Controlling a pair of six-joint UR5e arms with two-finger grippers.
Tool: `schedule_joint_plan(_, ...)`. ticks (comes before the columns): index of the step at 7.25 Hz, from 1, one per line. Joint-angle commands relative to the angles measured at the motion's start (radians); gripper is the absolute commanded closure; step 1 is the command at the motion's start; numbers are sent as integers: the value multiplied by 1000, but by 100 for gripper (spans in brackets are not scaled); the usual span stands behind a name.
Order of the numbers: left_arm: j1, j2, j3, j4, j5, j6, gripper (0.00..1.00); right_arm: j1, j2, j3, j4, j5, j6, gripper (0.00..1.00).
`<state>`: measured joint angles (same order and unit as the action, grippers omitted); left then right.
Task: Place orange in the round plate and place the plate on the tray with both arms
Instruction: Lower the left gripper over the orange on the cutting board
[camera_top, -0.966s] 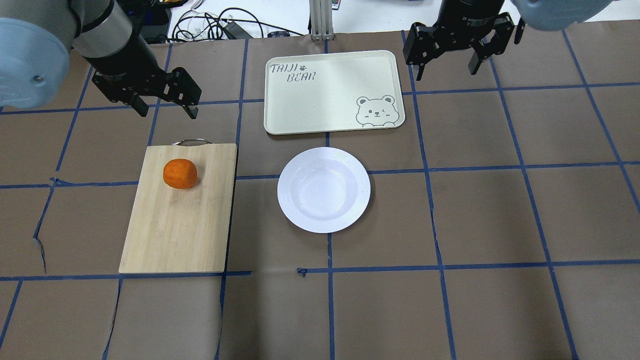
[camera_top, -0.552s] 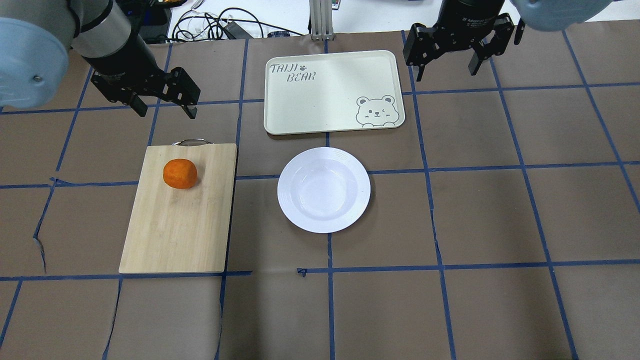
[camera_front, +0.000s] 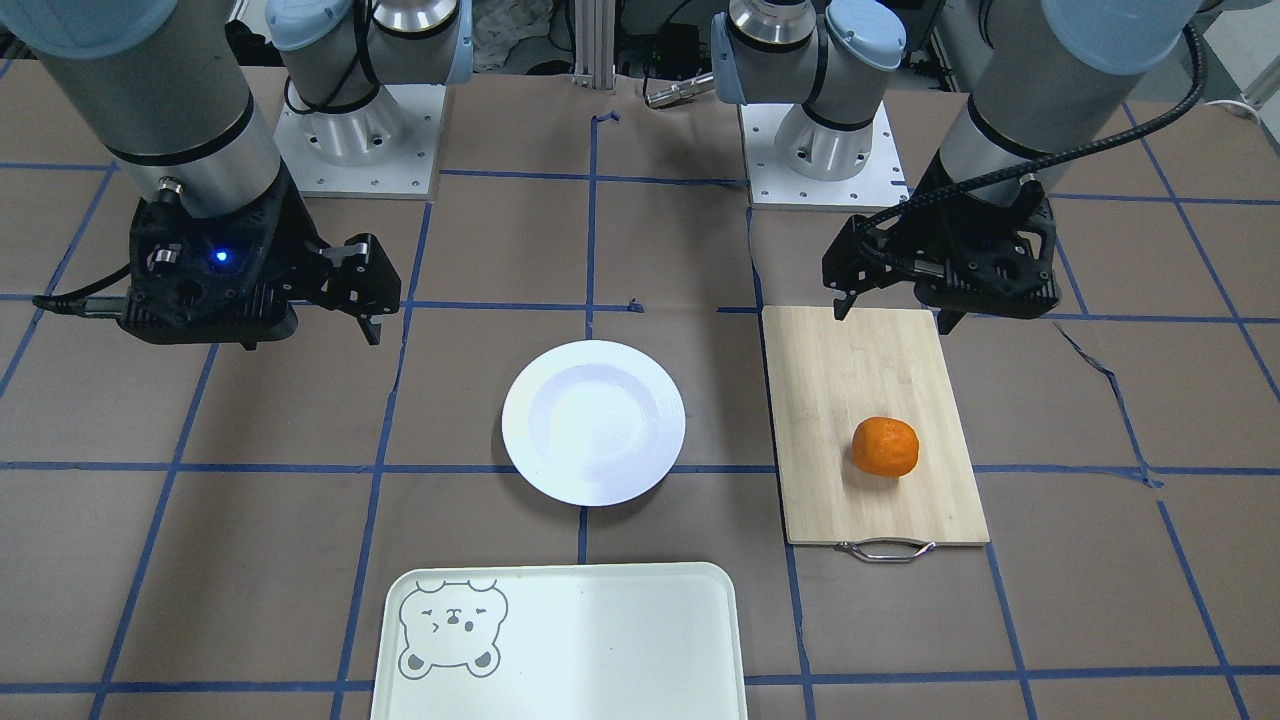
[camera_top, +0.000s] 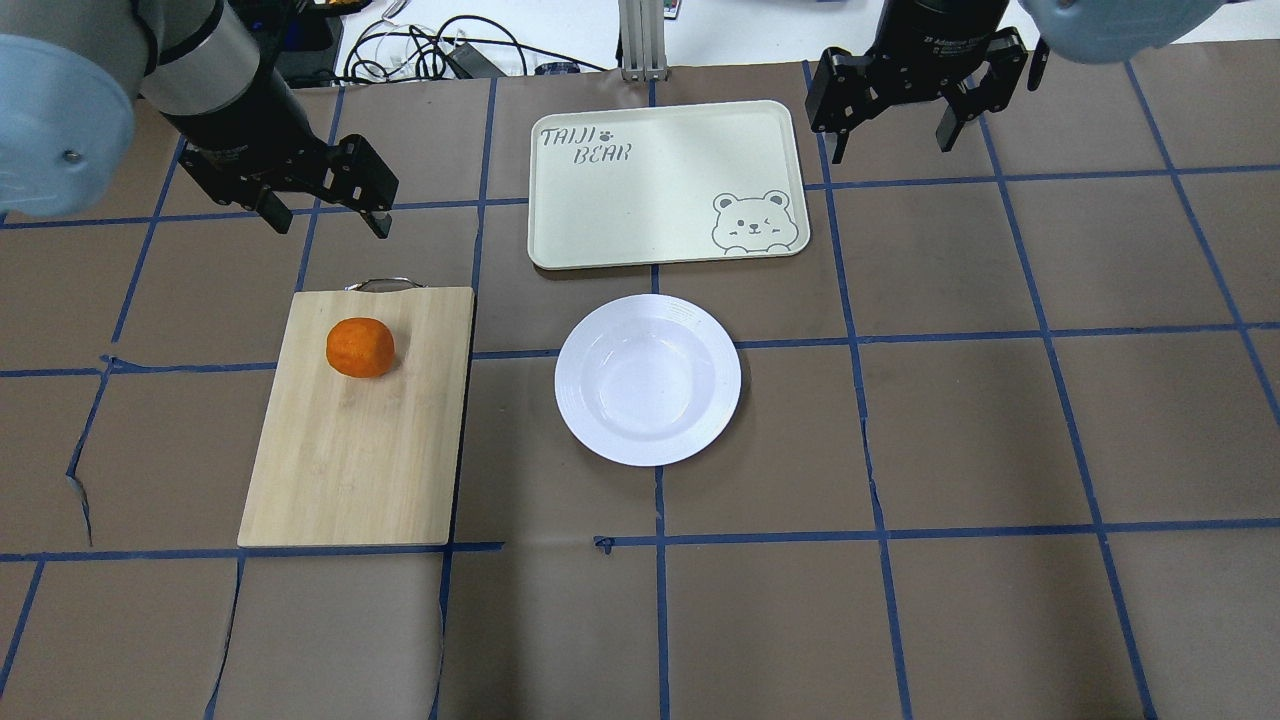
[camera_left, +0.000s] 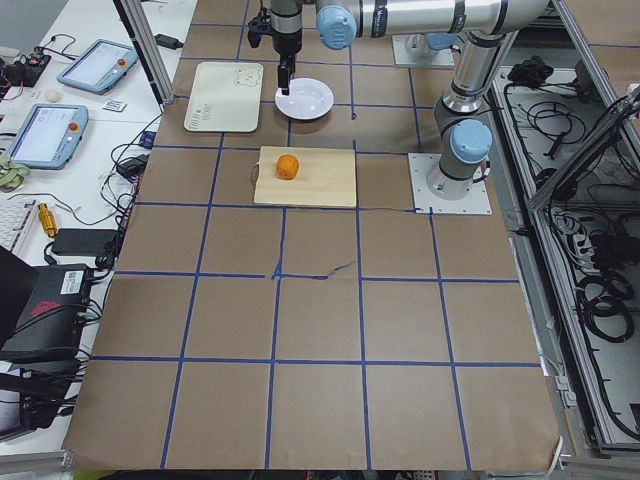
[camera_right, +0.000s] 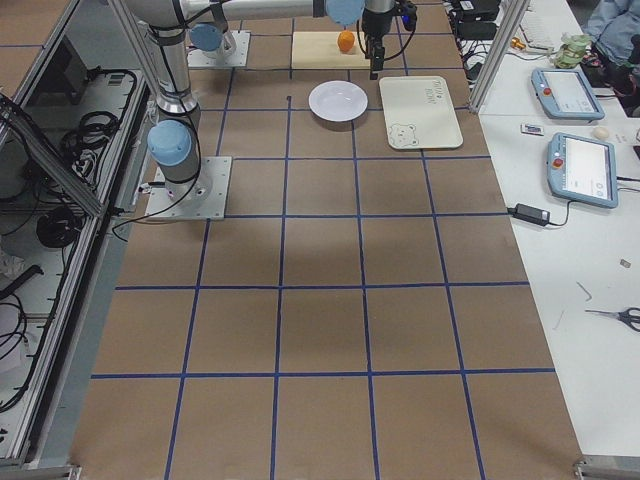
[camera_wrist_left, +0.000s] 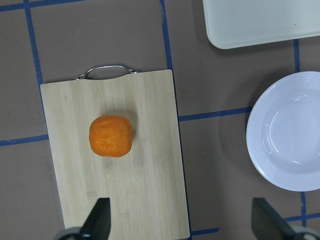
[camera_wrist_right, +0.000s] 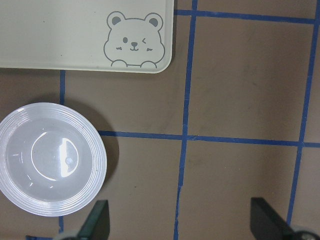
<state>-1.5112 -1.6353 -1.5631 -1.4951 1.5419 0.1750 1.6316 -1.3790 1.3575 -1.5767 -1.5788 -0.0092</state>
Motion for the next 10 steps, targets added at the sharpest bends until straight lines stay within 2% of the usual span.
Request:
schedule_joint_plan(1,-1,0,0,-4,3,0,0,-1,0,0,0,0,0,0)
schedule_joint_plan(4,20,-49,-11,21,0,15,0,-1,0,0,1,-1,0,0)
schedule_joint_plan(6,125,-90,-92,87,0,18,0,0,0,0,0,0,0,0)
schedule_joint_plan(8,166,-127,-190,237,0,85,0,-1,0,0,1,-1,0,0)
schedule_joint_plan(10,171,-196,-221,317,0,80,0,2,0,0,1,2,1,0)
